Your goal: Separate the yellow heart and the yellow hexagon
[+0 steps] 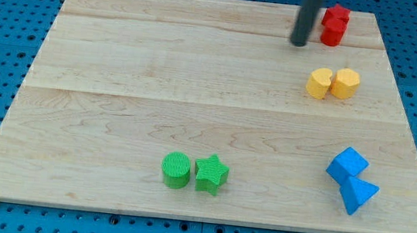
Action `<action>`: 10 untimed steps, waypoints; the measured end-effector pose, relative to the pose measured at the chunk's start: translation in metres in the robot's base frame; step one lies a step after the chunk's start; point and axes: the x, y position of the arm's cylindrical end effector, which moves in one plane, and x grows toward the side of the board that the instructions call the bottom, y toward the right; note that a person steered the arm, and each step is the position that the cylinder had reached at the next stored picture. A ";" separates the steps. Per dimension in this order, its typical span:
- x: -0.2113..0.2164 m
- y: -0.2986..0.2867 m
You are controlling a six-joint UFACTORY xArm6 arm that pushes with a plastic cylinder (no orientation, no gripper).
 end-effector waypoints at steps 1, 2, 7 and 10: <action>0.051 -0.053; 0.113 -0.059; 0.058 0.038; 0.102 0.042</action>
